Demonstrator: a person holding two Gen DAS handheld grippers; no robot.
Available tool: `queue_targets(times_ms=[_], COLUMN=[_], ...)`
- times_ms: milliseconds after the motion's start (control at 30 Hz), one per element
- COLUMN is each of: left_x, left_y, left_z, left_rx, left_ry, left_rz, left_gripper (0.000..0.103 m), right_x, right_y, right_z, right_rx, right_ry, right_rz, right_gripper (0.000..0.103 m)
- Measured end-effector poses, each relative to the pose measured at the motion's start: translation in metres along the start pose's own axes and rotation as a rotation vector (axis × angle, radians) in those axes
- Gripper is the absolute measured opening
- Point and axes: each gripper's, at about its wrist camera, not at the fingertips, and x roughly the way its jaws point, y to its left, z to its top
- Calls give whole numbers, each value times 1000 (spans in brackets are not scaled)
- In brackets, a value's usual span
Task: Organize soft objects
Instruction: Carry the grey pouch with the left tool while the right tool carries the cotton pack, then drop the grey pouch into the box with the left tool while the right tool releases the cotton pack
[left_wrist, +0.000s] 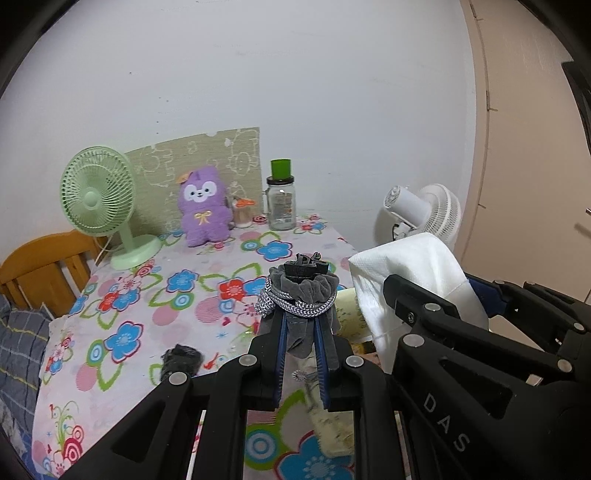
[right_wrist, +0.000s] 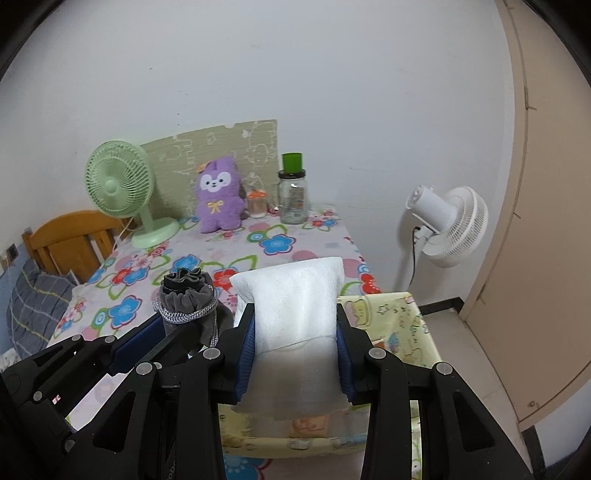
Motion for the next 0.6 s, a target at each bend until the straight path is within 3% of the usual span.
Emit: queue_targets(times_ms=[600], left_x=[46], left_y=[-45], left_z=[5], left_rx=[42], left_ry=[48], left_rz=[-76], left_gripper=[15], right_x=[31], right_y=[-56], right_z=[-2], right_rx=[57], right_ry=[44], right_rz=[-69], right_gripper=[41])
